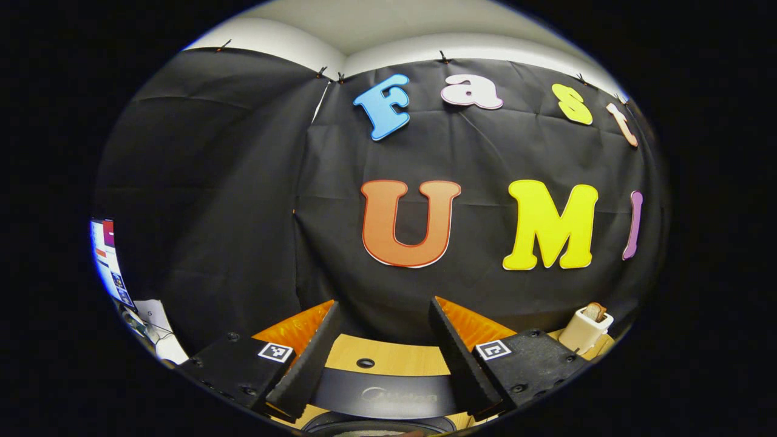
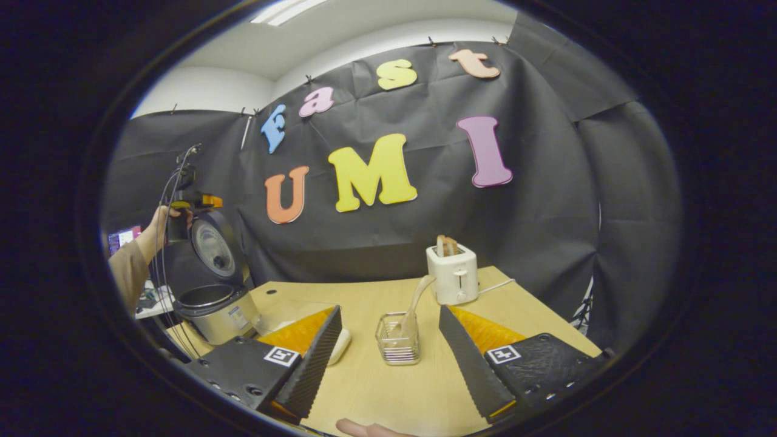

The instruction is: Close the left gripper, press the button to open the rice cooker; take a wooden spoon from the chopstick holder with the right hand, scoop a spoonful of rice and pour it into the rice cooker, then put the wooden spoon back into the chopstick holder.

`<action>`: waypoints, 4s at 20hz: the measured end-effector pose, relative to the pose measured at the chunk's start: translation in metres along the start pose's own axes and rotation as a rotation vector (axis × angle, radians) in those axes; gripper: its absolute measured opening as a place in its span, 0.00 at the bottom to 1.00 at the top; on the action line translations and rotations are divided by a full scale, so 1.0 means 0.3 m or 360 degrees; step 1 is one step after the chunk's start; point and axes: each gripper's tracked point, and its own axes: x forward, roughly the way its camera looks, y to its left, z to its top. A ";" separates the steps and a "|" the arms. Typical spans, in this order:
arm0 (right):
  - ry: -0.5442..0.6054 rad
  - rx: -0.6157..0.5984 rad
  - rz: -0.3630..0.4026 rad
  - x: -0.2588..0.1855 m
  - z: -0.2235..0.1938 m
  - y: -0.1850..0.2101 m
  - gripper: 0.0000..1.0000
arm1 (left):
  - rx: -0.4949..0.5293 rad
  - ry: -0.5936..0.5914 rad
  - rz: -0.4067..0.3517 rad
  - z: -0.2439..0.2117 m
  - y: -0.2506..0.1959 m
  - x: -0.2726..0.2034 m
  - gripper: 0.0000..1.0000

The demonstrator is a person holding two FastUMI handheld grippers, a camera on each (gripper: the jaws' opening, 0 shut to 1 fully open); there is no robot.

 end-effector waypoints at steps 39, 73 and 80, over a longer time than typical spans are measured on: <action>0.0076 -0.0140 -0.0012 -0.160 -0.071 0.167 0.92 | 0.0146 0.0387 0.0015 -0.661 0.031 -0.617 0.95; 0.0078 -0.0187 0.0046 -0.180 -0.077 0.216 0.96 | 0.0120 0.0698 0.0049 -0.717 -0.015 -0.814 0.86; 0.0086 -0.0226 -0.0022 -0.183 -0.060 0.201 0.92 | 0.0181 0.0322 0.0018 -0.535 -0.161 -0.906 0.86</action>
